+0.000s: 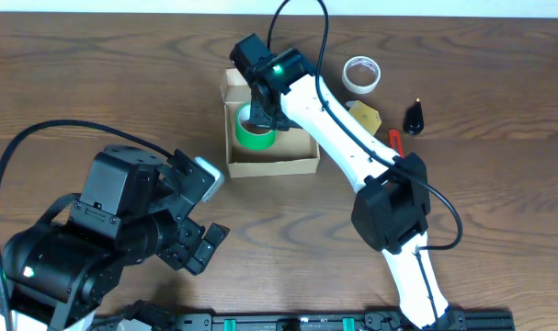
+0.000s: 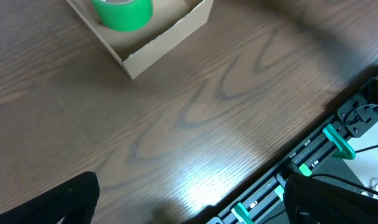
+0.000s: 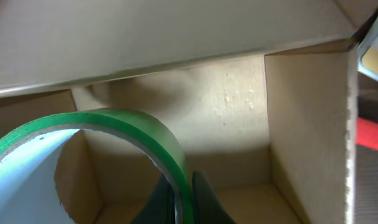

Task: Pack container
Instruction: 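Carry the green tape roll into the box and lower it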

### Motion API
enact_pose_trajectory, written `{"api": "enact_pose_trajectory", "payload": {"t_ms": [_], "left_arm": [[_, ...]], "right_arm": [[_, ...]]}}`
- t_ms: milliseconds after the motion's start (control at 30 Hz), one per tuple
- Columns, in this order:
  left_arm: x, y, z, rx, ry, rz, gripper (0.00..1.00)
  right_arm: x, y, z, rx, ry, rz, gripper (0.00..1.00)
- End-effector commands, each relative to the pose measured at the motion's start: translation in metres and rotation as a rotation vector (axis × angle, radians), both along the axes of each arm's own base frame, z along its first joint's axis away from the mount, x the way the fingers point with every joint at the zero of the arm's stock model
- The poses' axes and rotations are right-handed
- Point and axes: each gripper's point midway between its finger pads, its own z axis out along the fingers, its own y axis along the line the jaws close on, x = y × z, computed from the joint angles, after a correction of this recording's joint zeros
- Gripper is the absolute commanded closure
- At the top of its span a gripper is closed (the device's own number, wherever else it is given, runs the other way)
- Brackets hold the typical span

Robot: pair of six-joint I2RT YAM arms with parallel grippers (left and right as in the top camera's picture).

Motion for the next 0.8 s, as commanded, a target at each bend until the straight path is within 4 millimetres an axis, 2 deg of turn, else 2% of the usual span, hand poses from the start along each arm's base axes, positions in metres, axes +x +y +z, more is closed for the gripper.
{"api": "enact_pose_trajectory", "payload": {"t_ms": [0, 200, 433, 767], "left_arm": [[-0.001, -0.003, 0.006, -0.019, -0.007, -0.007, 0.05], [-0.001, -0.003, 0.006, -0.019, -0.007, -0.007, 0.05], [-0.001, -0.003, 0.006, -0.019, -0.007, -0.007, 0.05], [-0.001, -0.003, 0.006, -0.018, -0.007, -0.007, 0.05]], "right_arm": [[0.000, 0.004, -0.006, 0.010, -0.010, -0.039, 0.99], [0.003, 0.012, -0.009, 0.026, -0.033, -0.030, 0.99], [0.003, 0.011, -0.012, 0.016, -0.036, -0.030, 0.99], [0.002, 0.012, -0.030, 0.014, -0.032, -0.029, 0.99]]}}
